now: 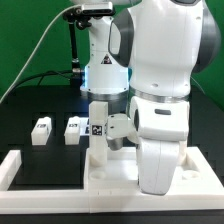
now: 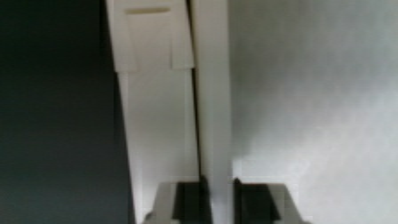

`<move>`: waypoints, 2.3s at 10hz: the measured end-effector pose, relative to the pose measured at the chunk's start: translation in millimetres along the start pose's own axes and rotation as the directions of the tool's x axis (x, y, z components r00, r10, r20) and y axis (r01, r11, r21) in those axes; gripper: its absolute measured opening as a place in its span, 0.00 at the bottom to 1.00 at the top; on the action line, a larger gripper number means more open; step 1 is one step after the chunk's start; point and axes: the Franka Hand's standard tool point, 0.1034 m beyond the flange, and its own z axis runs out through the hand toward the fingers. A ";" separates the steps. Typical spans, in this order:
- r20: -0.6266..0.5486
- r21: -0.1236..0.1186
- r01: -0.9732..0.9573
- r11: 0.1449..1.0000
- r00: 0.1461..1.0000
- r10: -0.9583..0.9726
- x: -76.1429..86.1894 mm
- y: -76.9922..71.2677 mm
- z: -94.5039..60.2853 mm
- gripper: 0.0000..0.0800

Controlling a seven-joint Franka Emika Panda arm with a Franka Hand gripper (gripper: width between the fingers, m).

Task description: Assemble desk

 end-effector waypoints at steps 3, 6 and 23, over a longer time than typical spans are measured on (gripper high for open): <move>-0.001 -0.001 -0.001 1.000 1.000 0.001 -0.6 0.4 0.0 0.07; -0.001 -0.002 -0.002 1.000 1.000 0.002 -0.8 0.6 -0.3 0.51; 0.024 -0.017 -0.428 0.904 0.903 0.429 -55.7 1.0 -64.7 0.81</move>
Offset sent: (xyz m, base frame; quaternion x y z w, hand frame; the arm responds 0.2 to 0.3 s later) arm 0.0000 0.0000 0.0000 0.0000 0.0000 0.0000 1.0000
